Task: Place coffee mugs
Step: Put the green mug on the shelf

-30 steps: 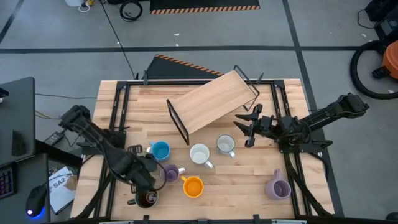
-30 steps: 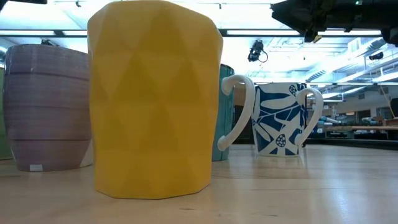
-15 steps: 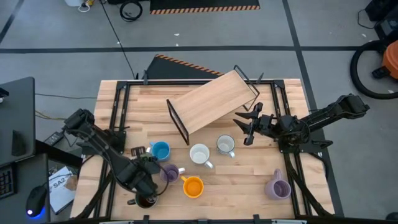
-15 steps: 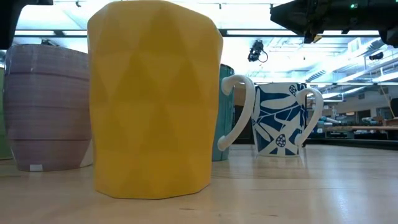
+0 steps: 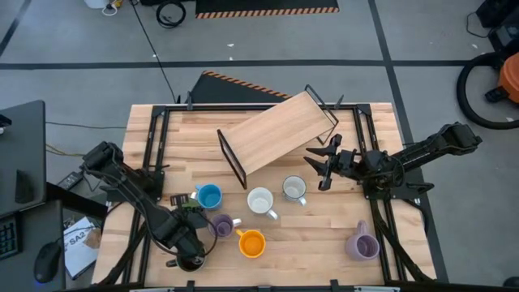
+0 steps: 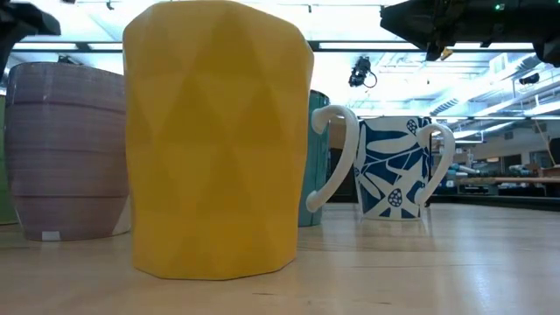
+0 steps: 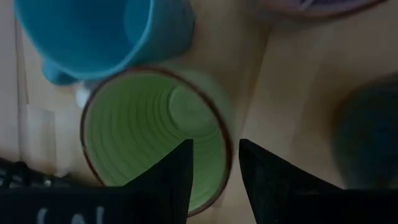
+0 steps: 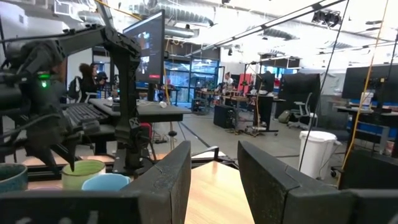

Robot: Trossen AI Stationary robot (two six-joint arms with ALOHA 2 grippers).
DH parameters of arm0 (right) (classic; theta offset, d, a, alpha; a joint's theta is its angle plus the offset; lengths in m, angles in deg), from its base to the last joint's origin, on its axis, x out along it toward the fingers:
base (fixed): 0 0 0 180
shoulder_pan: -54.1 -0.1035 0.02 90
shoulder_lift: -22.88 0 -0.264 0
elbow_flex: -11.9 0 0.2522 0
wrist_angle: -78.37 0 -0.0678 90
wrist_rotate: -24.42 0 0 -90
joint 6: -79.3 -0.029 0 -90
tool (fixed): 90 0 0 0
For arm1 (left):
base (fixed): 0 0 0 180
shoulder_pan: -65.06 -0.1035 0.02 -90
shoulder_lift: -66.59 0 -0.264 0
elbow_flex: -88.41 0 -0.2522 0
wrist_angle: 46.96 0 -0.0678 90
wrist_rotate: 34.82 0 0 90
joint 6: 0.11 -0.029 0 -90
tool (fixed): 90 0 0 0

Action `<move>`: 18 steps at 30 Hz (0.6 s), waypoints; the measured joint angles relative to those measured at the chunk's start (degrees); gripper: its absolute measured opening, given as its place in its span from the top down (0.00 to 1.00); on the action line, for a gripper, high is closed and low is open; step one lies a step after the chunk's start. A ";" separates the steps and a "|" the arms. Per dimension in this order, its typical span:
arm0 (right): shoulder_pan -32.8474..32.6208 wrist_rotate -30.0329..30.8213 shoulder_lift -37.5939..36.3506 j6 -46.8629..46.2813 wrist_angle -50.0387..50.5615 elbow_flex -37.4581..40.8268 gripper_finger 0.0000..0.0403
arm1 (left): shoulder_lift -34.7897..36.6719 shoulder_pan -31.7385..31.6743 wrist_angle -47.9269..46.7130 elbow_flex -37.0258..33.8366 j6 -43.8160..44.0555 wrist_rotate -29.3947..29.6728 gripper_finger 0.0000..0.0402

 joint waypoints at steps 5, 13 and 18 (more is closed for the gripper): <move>0.00 -0.01 0.00 -0.03 -0.04 0.00 0.66 | 0.00 -0.28 3.05 -3.33 -0.15 -1.34 0.66; 0.00 -0.01 0.00 -1.27 0.55 0.02 0.66 | 0.00 -1.84 6.94 -6.67 -0.56 -3.84 0.73; 0.00 -0.01 0.00 -1.32 0.50 0.02 0.66 | 0.68 -2.78 6.44 -6.63 -2.37 -4.26 0.85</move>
